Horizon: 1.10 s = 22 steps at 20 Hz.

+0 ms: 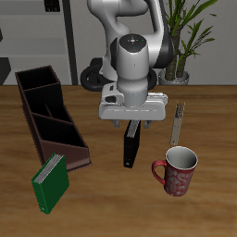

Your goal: Place the black book into the right desk caddy's left compartment and place the red mug into the right desk caddy's right compartment

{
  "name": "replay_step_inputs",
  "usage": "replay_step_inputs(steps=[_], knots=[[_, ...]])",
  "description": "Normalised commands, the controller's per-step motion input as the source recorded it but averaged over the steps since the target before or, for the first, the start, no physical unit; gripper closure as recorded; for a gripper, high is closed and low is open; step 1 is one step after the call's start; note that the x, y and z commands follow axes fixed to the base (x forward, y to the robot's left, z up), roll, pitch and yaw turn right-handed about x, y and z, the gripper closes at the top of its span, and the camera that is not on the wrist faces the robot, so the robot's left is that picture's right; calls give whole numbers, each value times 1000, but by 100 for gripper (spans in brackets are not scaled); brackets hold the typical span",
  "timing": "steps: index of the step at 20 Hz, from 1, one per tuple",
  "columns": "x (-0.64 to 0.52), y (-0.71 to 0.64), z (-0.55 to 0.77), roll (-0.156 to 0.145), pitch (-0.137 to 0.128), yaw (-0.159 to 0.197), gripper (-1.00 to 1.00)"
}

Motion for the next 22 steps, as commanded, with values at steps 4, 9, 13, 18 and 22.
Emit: replay_step_inputs(steps=[4,9,13,18,22], knots=[[44,9,-283,9,57,-22,-100],[43,-11,-156,10,22,-7,100],[-12,-109,45,-2,10,-25,100],[-109,-29,214,14,-30,12,100],[-152,-70,342,-11,-32,7,100]])
